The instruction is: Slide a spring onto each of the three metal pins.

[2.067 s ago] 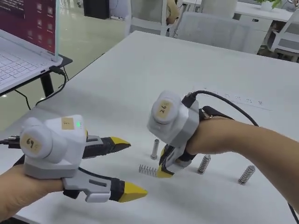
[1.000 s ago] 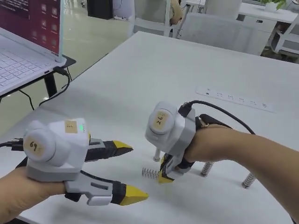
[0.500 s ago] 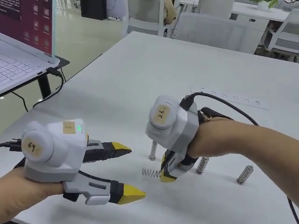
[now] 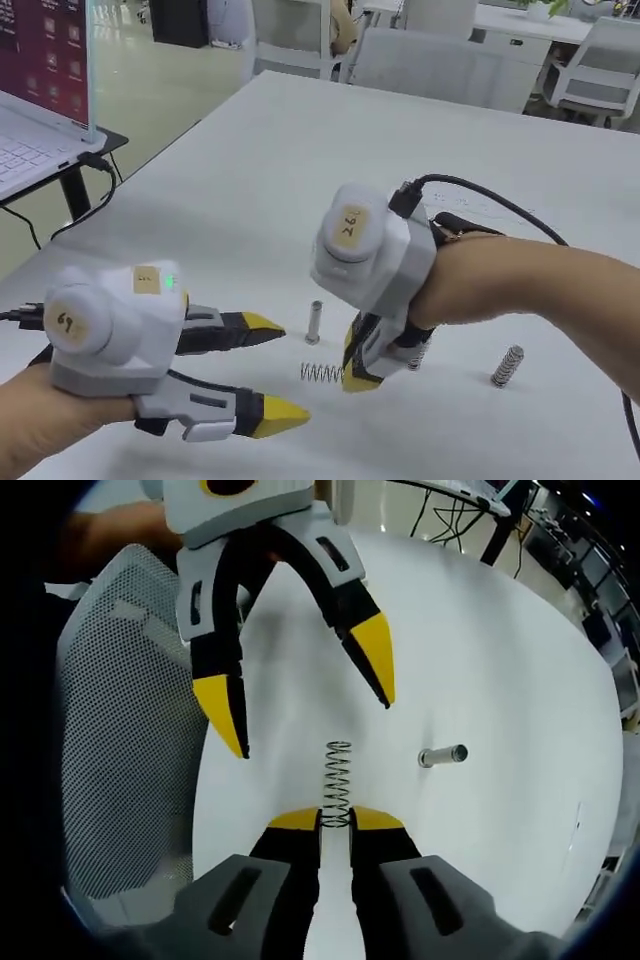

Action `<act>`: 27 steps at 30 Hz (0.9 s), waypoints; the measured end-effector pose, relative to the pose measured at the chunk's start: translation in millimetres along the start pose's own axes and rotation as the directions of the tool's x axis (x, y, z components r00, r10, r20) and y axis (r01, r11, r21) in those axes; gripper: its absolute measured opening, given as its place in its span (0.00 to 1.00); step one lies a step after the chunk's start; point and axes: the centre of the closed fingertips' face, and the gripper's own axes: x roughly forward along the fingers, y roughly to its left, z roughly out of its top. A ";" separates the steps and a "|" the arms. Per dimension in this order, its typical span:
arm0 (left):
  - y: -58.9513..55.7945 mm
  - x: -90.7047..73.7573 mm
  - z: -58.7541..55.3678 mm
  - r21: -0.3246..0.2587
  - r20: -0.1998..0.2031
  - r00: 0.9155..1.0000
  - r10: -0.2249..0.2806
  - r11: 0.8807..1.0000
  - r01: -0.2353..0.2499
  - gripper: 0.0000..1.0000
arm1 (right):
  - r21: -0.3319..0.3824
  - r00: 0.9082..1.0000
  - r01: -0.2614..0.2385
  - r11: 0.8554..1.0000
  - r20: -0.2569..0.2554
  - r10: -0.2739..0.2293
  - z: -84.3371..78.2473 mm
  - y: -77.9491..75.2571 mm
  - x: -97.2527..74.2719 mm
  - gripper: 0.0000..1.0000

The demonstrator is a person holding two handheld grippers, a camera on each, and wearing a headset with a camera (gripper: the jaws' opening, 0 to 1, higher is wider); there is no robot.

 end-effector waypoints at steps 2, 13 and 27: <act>-1.0 1.3 0.1 0.008 -0.002 1.000 -0.006 1.000 0.006 0.44 | -0.002 1.000 -0.006 1.000 0.003 0.006 1.1 2.6 -2.4 0.08; -4.2 3.7 3.4 0.044 0.002 1.000 -0.025 0.999 0.025 0.33 | -0.027 1.000 -0.007 1.000 -0.001 0.007 3.5 9.5 -10.5 0.08; -12.7 5.7 9.7 0.074 0.016 0.999 -0.047 0.996 0.046 0.19 | -0.061 1.000 -0.015 0.998 0.002 0.015 7.2 17.1 -17.4 0.08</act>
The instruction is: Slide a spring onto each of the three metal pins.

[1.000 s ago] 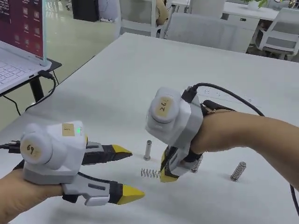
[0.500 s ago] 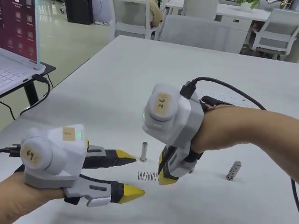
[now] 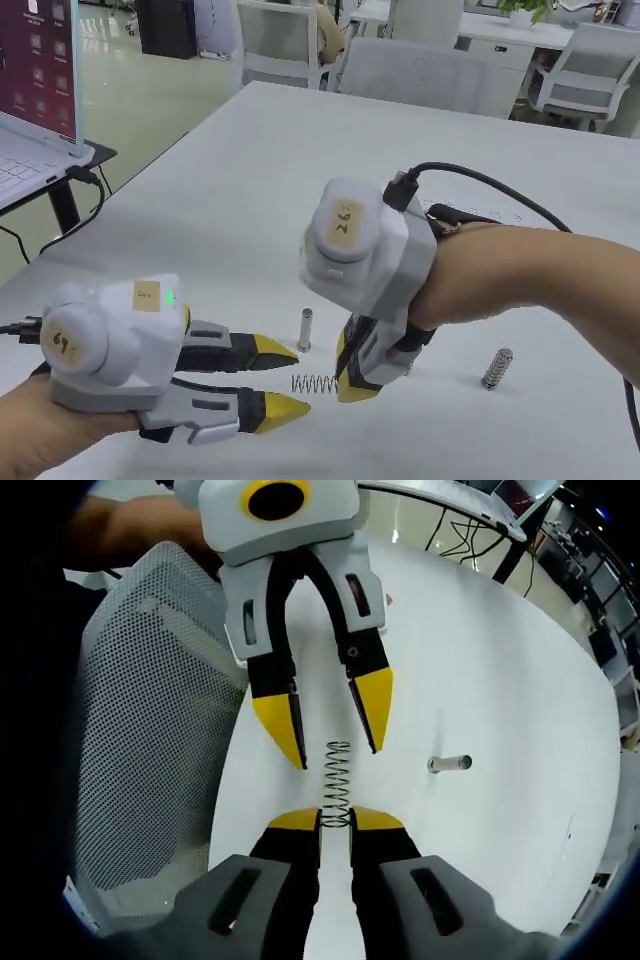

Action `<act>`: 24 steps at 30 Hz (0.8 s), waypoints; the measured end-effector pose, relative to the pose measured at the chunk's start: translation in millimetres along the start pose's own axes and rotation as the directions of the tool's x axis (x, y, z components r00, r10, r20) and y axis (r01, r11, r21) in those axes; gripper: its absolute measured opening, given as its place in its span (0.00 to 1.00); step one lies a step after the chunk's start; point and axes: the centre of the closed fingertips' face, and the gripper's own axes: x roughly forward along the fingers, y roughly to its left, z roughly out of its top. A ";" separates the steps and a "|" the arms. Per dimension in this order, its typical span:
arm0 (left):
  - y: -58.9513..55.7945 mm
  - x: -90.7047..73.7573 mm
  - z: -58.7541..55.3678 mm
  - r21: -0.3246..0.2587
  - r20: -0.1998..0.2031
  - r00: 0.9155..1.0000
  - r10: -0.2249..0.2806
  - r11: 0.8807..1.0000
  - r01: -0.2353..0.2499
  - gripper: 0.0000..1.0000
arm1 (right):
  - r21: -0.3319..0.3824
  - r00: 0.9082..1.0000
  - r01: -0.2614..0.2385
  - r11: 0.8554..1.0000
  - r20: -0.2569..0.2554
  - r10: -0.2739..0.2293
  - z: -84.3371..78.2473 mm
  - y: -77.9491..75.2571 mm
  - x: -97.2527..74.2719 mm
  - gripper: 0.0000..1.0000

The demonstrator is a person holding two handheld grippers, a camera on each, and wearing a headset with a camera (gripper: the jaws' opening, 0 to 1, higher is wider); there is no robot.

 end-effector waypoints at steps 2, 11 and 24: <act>-0.5 0.1 0.0 0.003 -0.003 1.000 -0.002 1.000 0.002 0.18 | -0.003 1.000 0.001 1.000 0.001 -0.001 0.7 0.2 -0.2 0.08; -2.4 0.4 2.5 0.021 -0.001 1.000 -0.009 1.000 0.009 0.12 | -0.017 1.000 0.001 1.000 -0.001 -0.001 1.5 1.5 -1.5 0.08; -5.3 1.3 3.2 0.041 -0.009 1.000 -0.018 0.999 0.019 0.05 | -0.022 1.000 0.002 1.000 -0.002 -0.002 2.3 2.9 -2.5 0.08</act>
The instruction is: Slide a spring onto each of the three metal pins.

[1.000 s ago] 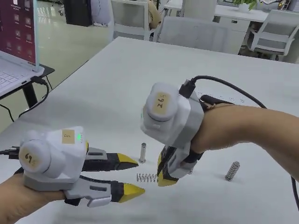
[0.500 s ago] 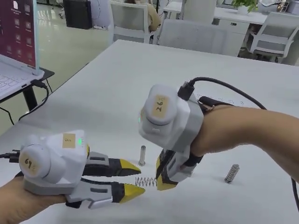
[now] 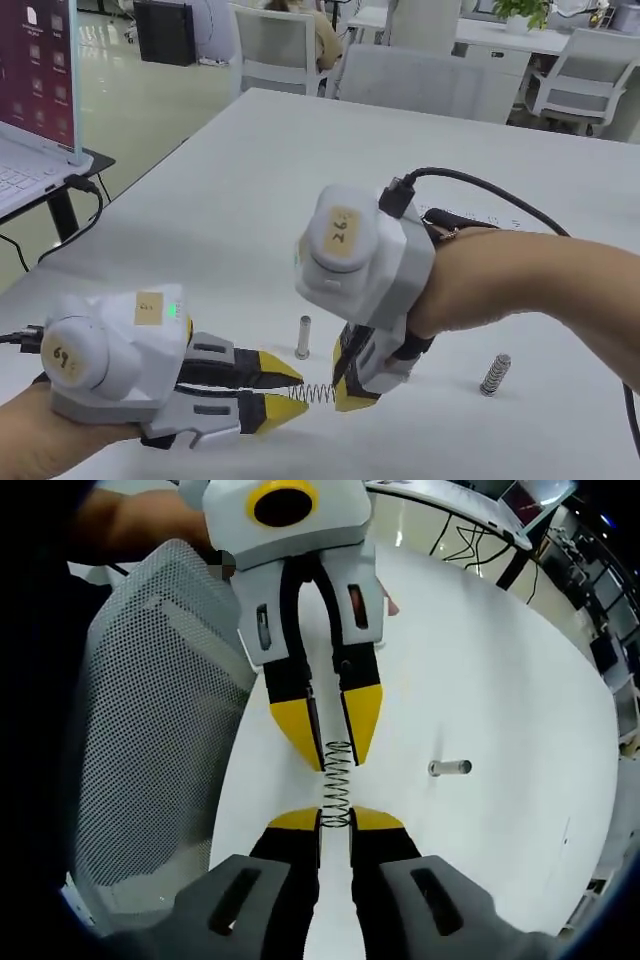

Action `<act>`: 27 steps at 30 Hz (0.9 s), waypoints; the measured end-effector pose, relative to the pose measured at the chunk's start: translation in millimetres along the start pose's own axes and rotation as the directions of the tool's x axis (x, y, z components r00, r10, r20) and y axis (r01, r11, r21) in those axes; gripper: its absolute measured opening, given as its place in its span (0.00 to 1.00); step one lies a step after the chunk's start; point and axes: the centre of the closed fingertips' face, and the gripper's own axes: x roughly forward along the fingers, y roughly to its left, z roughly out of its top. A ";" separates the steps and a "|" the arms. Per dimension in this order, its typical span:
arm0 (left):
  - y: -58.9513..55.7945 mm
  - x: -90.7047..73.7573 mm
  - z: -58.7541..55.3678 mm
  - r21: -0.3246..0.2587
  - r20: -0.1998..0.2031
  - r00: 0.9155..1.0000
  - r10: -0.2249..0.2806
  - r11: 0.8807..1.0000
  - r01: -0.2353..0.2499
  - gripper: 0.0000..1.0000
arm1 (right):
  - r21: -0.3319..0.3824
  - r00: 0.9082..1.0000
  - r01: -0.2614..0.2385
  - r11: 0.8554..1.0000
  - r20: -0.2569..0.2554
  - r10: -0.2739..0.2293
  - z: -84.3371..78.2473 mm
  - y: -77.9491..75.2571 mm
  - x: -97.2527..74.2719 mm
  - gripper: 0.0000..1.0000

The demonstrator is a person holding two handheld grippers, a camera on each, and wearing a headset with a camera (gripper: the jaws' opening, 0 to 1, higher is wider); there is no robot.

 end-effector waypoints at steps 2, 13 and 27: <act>0.0 0.0 -0.2 0.005 -0.002 1.000 -0.001 1.000 0.001 0.04 | 0.000 1.000 0.001 1.000 0.000 -0.001 0.0 -0.1 -0.2 0.08; -3.5 2.2 -3.4 0.031 -0.023 1.000 -0.014 0.999 0.015 0.03 | -0.007 1.000 0.005 1.000 0.000 -0.005 0.9 0.5 -4.1 0.08; 0.6 4.5 -5.4 0.026 -0.034 0.999 -0.014 1.000 0.015 0.02 | -0.009 0.999 0.038 0.999 0.021 -0.038 11.1 -0.1 -17.2 0.08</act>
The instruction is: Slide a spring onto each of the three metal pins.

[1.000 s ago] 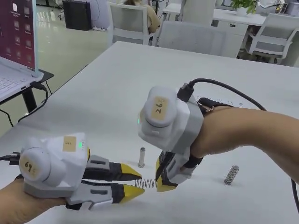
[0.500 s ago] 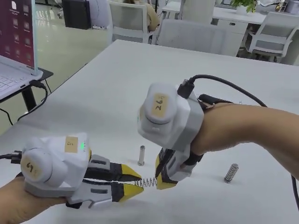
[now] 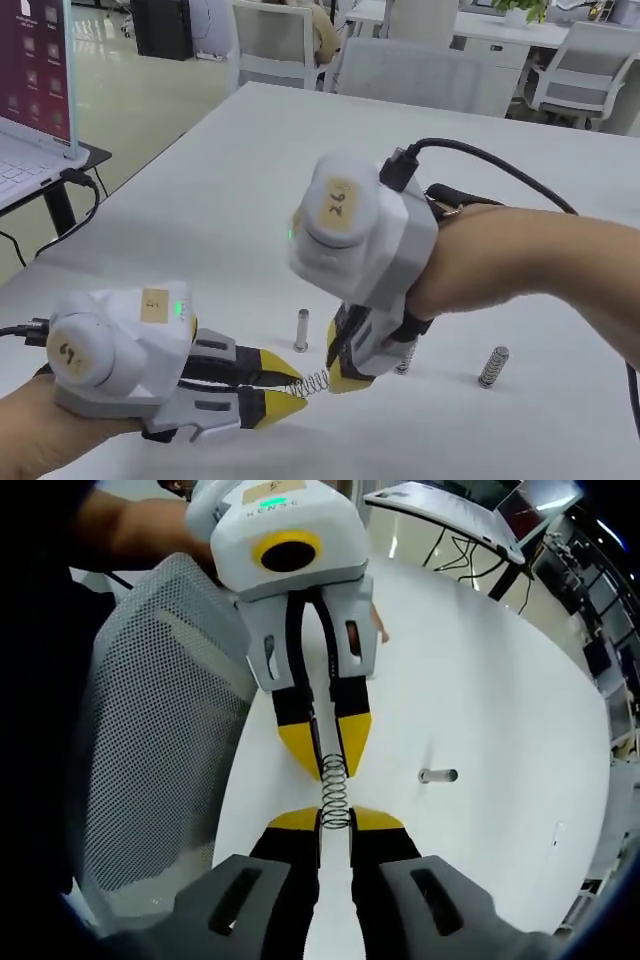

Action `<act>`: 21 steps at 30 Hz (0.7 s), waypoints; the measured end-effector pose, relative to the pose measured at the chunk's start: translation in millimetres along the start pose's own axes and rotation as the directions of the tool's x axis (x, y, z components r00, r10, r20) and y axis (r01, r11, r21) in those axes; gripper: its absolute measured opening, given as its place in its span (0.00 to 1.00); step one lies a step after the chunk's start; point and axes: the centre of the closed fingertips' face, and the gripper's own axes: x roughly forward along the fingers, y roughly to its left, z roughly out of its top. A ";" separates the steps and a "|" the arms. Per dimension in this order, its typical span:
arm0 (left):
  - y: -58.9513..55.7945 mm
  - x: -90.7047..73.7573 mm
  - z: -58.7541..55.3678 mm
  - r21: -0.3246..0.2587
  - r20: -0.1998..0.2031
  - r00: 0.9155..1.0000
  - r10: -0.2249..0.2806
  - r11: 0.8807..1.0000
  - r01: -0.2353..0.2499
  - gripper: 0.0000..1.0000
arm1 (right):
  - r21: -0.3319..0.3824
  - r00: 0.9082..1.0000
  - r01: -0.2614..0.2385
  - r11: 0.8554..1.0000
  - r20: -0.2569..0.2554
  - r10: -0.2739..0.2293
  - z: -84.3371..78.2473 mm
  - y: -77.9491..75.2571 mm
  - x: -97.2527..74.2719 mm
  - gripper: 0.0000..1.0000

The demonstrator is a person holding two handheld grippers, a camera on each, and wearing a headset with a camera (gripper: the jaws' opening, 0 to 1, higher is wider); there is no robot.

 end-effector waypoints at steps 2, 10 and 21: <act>0.9 0.1 -0.7 -0.001 0.000 1.000 0.000 1.000 0.000 0.02 | -0.007 1.000 0.005 1.000 0.001 -0.005 1.8 0.0 -1.1 0.08; 1.5 1.4 0.2 0.002 0.001 1.000 0.005 1.000 -0.005 0.02 | -0.024 1.000 0.021 1.000 0.015 -0.020 9.5 -1.2 -4.5 0.08; 1.6 -1.1 1.8 -0.004 0.009 1.000 0.011 1.000 -0.011 0.02 | -0.026 0.999 0.033 0.999 0.028 -0.032 11.8 -3.0 -6.6 0.08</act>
